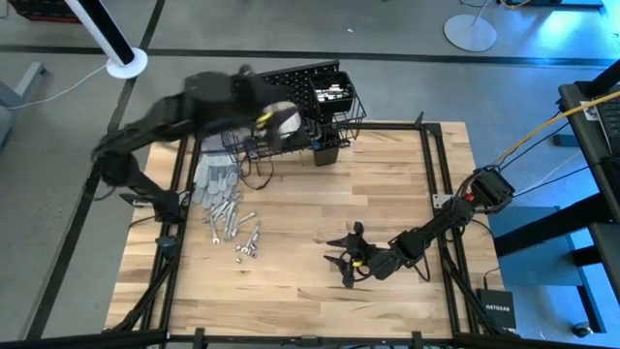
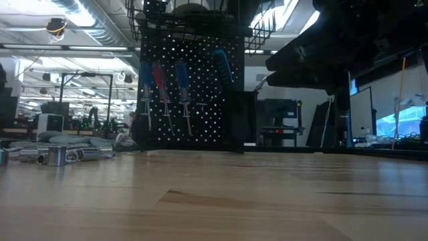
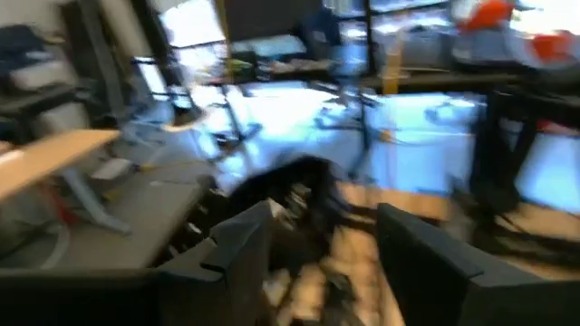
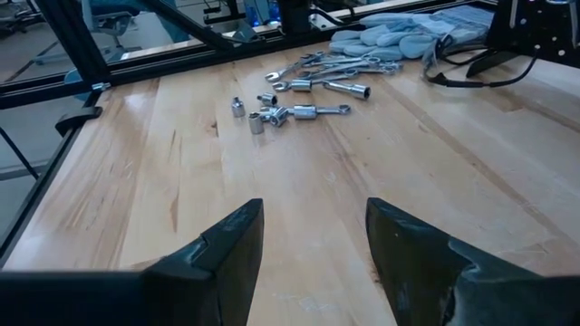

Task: Hang tools onto peg board
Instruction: Put the socket into the top black bin on the pegboard

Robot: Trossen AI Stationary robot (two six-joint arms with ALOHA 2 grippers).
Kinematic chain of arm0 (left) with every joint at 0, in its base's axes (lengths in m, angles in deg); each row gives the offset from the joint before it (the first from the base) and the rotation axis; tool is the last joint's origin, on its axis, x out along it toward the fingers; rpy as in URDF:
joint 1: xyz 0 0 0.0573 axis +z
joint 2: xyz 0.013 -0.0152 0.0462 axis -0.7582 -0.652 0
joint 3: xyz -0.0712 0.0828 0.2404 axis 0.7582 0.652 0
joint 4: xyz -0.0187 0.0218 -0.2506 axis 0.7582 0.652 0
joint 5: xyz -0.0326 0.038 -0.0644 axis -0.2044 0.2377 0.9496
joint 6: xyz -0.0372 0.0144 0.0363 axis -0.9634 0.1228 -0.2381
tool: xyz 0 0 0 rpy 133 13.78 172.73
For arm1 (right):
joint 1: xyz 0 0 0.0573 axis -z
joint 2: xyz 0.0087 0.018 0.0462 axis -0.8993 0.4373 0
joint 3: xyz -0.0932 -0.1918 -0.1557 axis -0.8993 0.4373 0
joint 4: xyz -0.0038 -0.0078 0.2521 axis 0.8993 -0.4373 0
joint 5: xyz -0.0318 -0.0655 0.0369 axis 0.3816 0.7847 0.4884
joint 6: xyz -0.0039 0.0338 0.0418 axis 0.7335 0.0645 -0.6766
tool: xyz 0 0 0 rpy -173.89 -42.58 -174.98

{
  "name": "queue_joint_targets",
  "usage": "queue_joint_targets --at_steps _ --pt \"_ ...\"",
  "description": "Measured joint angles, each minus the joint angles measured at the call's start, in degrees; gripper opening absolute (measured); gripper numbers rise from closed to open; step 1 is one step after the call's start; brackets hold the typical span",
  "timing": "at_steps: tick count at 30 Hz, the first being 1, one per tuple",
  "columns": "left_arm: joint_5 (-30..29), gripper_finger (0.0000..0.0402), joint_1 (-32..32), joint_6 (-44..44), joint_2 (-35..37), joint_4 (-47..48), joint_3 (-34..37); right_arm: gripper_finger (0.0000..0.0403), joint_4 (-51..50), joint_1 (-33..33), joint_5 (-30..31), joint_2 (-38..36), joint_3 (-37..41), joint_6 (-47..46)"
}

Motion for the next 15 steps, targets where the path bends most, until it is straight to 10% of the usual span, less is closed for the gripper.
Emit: queue_joint_targets --at_steps 15 --pt "-1.1 0.0184 -25.5 -45.1 8.0 50.7 9.6 0.0199 0.0 0.0 0.0 0.0 0.0 -0.2"
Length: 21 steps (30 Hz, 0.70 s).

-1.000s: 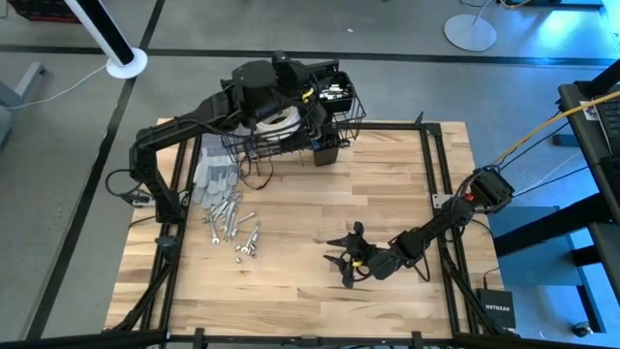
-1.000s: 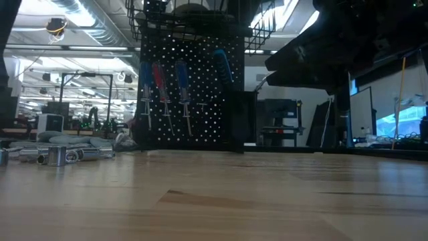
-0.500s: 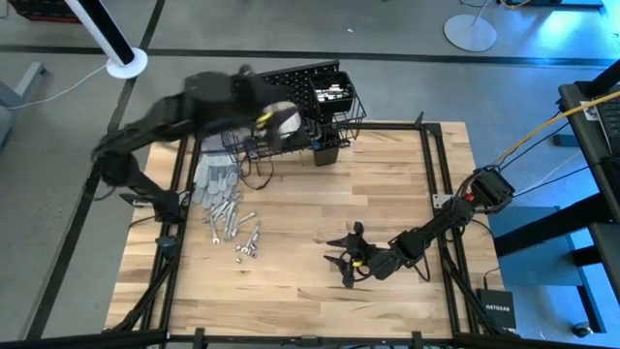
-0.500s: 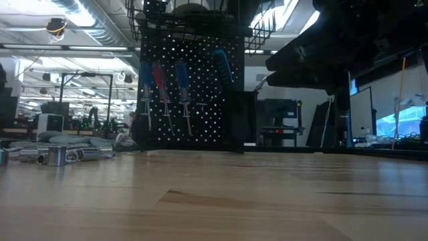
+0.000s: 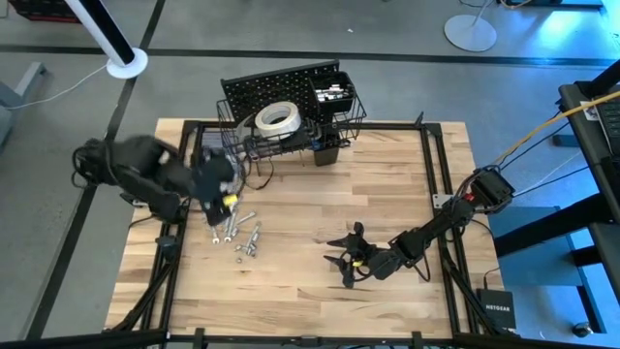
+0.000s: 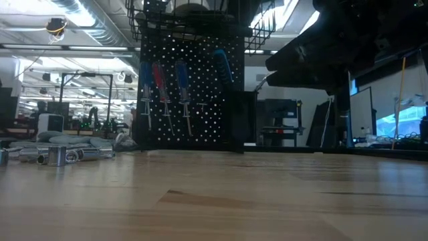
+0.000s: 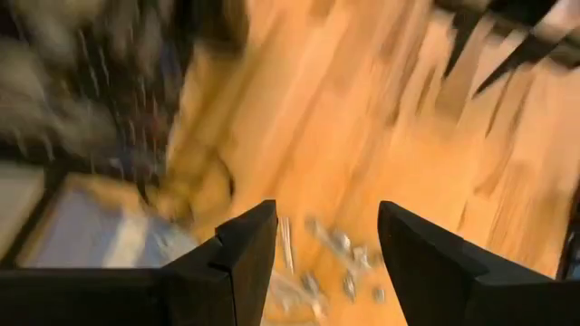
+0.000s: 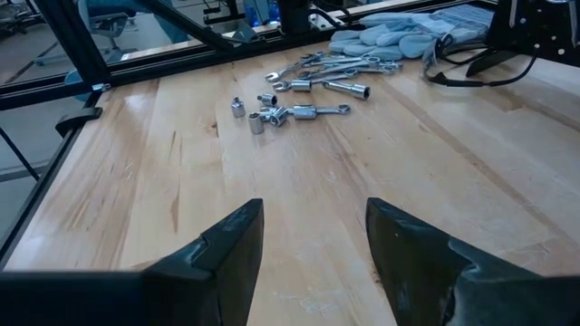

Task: Hang tools onto peg board
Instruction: Put the socket into the top black bin on the pegboard

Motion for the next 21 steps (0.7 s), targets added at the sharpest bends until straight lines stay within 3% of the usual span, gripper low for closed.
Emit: queue_joint_targets --at_steps 5,10,14,21 --pt "3.7 0.0184 -6.0 -14.0 0.2 -3.1 13.8 0.0199 -0.1 0.0 0.0 0.0 0.0 0.0" --pt "12.6 0.0184 -9.0 -23.9 0.2 -11.7 30.1 0.0199 -0.4 0.0 0.0 0.0 0.0 -0.5" --pt "15.9 0.0184 -9.6 -27.2 0.2 -23.6 41.9 0.0199 -1.6 0.0 0.0 0.0 0.0 -1.6" --pt "15.4 0.0184 -9.5 -29.0 0.0 -37.4 55.8 0.0199 -1.6 0.0 0.0 0.0 0.0 -1.7"
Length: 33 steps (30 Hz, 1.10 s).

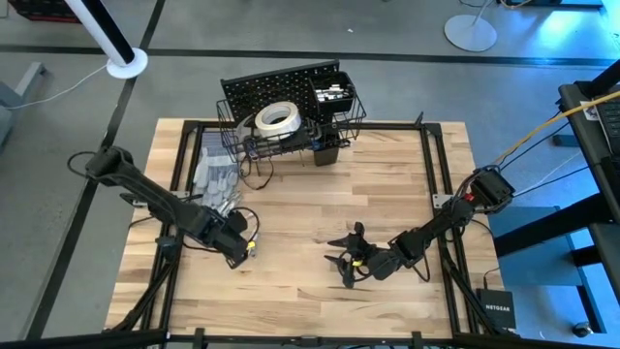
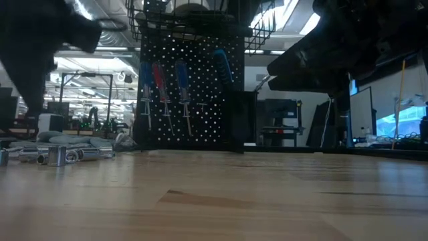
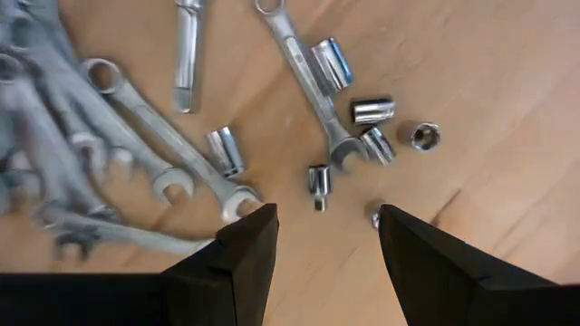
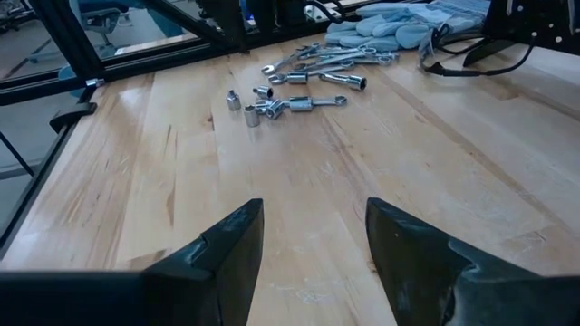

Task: Hang tools onto peg board
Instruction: Put the socket into the top black bin on the pegboard

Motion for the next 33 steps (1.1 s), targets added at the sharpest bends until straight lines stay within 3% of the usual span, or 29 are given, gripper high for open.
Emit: queue_joint_targets --at_steps 10,33 --pt "-1.2 0.0184 0.0 -0.5 0.0 -15.2 10.8 0.0199 0.0 0.0 0.4 0.0 0.0 0.0" --pt "-1.6 0.0174 -0.1 2.3 0.2 -21.2 18.0 0.0199 -1.4 0.0 0.5 0.0 0.0 -1.2"
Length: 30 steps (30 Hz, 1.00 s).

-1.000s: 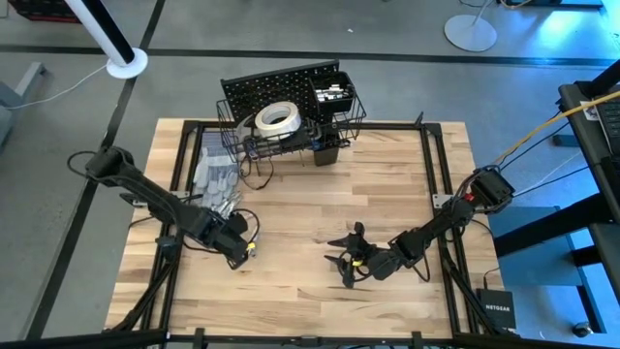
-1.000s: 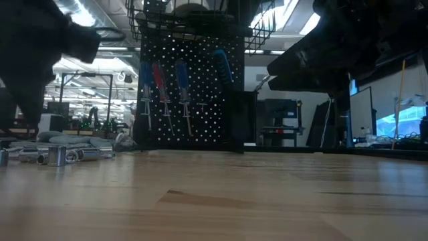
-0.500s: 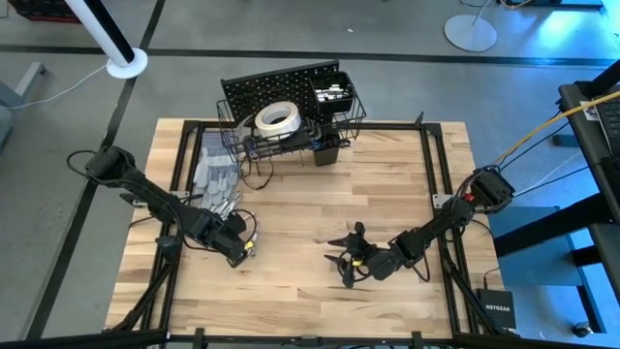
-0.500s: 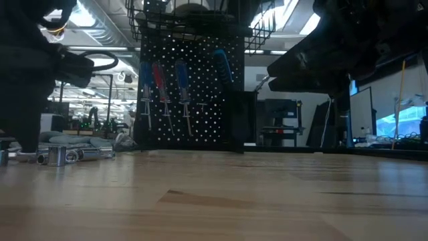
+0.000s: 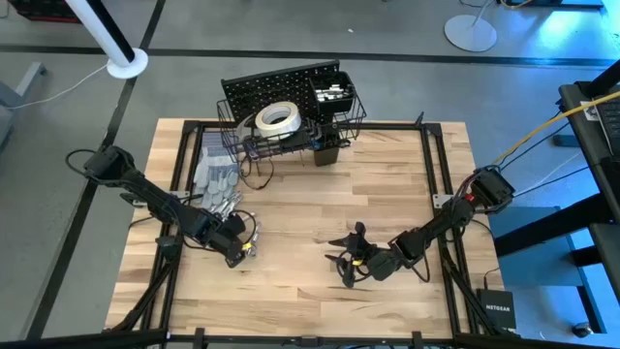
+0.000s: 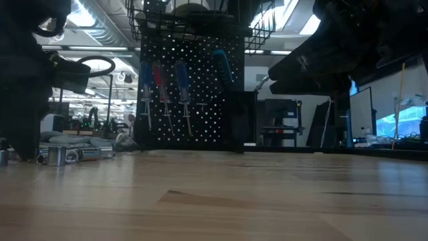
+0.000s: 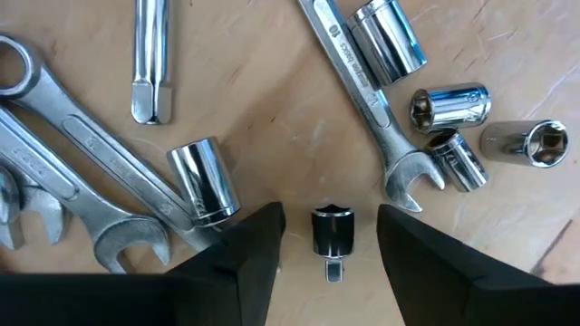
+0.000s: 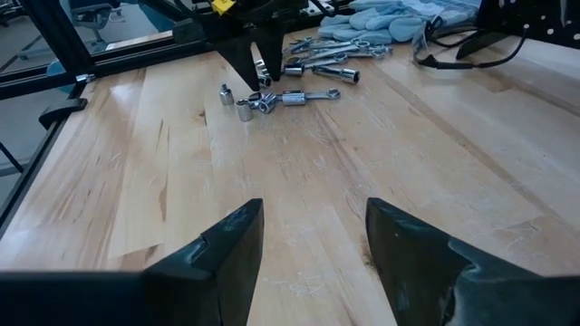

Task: Hang tools onto peg board
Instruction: Put the socket into the top black bin on the pegboard

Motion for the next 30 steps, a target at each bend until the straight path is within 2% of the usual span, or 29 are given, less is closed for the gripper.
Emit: queue_joint_targets --at_steps 11,15,23,27,30 --pt "-0.5 0.0047 0.0 6.7 -0.1 1.2 -0.5 0.0199 -0.2 0.0 0.0 0.0 0.0 0.0" --pt "0.7 0.0043 0.0 10.0 -0.4 5.0 -4.2 0.0199 -0.2 0.0 0.0 0.0 0.0 0.0" --pt "-0.4 0.0051 0.0 16.0 -0.3 15.6 -18.9 0.0199 -0.2 0.0 0.0 0.0 0.0 0.0" --pt "-3.7 0.0047 0.1 22.3 -0.3 17.2 -27.6 0.0199 -0.2 0.0 0.0 0.0 0.0 0.0" --pt "-9.0 0.0052 0.2 27.7 -0.1 17.2 -34.5 0.0199 -0.2 0.0 0.0 0.0 0.0 0.0"
